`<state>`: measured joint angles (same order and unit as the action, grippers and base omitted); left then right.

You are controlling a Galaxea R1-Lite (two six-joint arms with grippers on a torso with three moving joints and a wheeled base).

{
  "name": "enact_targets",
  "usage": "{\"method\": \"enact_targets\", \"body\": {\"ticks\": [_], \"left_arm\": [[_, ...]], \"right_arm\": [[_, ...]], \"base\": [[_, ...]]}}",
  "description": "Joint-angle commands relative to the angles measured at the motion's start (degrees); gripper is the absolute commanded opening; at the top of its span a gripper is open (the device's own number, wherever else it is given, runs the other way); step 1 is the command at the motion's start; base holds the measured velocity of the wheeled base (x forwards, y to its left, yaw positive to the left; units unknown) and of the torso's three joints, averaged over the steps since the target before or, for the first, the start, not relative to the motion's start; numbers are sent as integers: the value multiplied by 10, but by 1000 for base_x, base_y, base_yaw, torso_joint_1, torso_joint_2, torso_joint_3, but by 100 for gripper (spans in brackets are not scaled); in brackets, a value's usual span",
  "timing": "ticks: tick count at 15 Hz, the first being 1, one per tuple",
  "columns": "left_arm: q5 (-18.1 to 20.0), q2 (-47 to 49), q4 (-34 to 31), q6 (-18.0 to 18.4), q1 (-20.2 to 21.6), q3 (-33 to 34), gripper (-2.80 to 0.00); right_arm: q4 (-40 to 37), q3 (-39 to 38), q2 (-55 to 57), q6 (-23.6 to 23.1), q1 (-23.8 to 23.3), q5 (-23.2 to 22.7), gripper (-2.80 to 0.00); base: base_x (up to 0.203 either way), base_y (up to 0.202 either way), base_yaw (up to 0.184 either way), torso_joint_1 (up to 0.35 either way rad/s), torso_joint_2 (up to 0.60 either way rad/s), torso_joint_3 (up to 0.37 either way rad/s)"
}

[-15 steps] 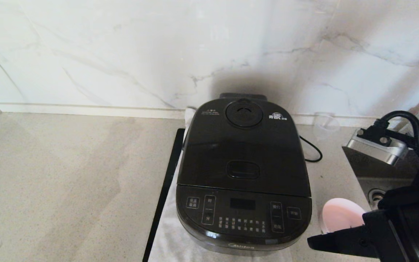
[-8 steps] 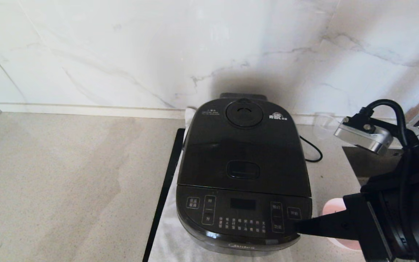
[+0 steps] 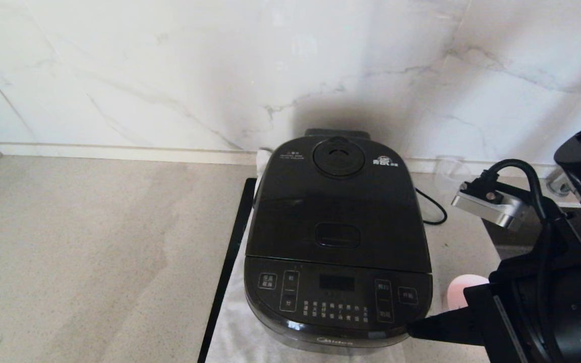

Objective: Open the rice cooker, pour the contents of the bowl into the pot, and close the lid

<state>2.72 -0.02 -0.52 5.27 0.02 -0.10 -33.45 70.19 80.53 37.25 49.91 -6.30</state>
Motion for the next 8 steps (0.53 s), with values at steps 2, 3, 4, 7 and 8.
{"method": "enact_targets", "body": {"ticks": [2,3,4,7,8], "left_arm": [[0,-1,0,1,1,0,-280],[0,-1,0,1,1,0,-280],[0,-1,0,0,0,0,-280],[0,-1,0,1,1,0,-280],[0,-1,0,1,0,0,-280]], "right_arm": [[1,-2,4,3,0,-6,-280],[1,-2,4,3,0,-6,-280],[1,-3,3,3,0,-6,-280],[1,-8,2,4,-8,-6,-280],[1,-8,2,4,-9,-6,-280]], "base": [[0,0,0,0,0,0],[0,0,0,0,0,0],[0,0,0,0,0,0],[0,0,0,0,0,0],[0,0,0,0,0,0]]}}
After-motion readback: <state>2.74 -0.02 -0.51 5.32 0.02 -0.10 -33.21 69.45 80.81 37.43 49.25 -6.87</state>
